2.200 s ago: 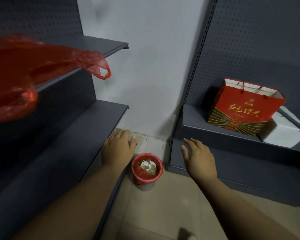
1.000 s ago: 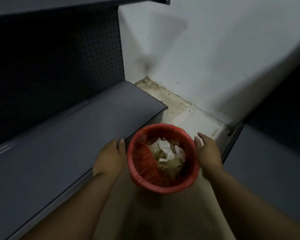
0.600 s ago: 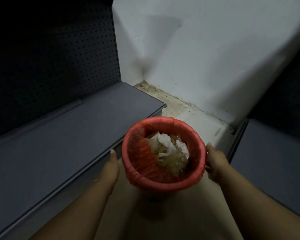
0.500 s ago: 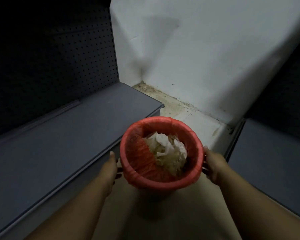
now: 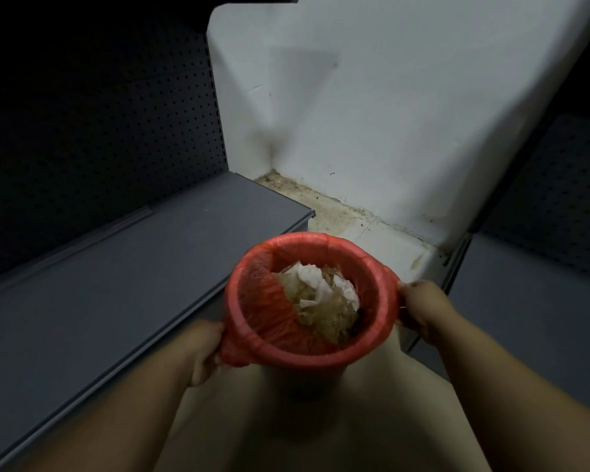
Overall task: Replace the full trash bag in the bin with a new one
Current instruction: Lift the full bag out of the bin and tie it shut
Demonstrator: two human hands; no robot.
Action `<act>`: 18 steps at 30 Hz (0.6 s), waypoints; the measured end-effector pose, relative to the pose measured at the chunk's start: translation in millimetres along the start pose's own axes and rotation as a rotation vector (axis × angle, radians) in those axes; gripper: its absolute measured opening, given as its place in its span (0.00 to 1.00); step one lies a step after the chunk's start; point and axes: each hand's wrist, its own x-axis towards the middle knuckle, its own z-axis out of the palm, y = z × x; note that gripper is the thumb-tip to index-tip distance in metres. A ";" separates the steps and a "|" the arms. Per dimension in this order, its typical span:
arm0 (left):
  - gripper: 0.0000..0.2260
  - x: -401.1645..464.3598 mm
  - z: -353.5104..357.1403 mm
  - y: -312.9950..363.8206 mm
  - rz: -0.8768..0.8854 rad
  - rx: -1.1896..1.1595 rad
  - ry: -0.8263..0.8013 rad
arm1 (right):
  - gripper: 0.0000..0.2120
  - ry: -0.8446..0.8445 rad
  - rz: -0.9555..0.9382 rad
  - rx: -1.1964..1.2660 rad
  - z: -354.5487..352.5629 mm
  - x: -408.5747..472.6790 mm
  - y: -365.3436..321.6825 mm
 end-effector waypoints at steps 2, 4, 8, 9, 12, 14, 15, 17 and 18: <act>0.17 -2.3 -8.0 5.7 0.024 0.006 0.042 | 0.19 0.022 -0.038 -0.157 -0.4 -0.7 -4.9; 0.20 -1.7 -16.8 11.3 0.010 -0.032 0.050 | 0.20 0.031 -0.078 -0.282 -1.8 -2.2 -10.9; 0.20 -3.6 -26.0 20.3 -0.050 -0.021 -0.017 | 0.18 -0.090 -0.033 -0.163 -10.3 -7.1 -22.1; 0.20 -5.1 -25.8 23.0 -0.057 0.000 -0.030 | 0.19 -0.128 -0.008 -0.145 -12.0 -7.8 -24.4; 0.18 -12.4 -23.8 29.2 -0.072 0.012 -0.081 | 0.19 -0.215 0.071 -0.125 -12.2 -8.0 -28.1; 0.16 -17.0 -22.3 32.3 -0.063 0.001 -0.127 | 0.20 -0.265 0.123 -0.091 -10.3 -8.7 -27.4; 0.14 -19.2 -21.5 33.5 -0.049 -0.010 -0.151 | 0.20 -0.287 0.142 -0.059 -9.7 -8.8 -26.9; 0.10 -24.5 -20.8 35.5 -0.022 -0.006 -0.201 | 0.21 -0.314 0.171 0.015 -7.8 -9.1 -25.4; 0.09 -26.4 -20.8 35.5 -0.013 0.008 -0.227 | 0.21 -0.322 0.186 0.049 -7.6 -9.4 -24.6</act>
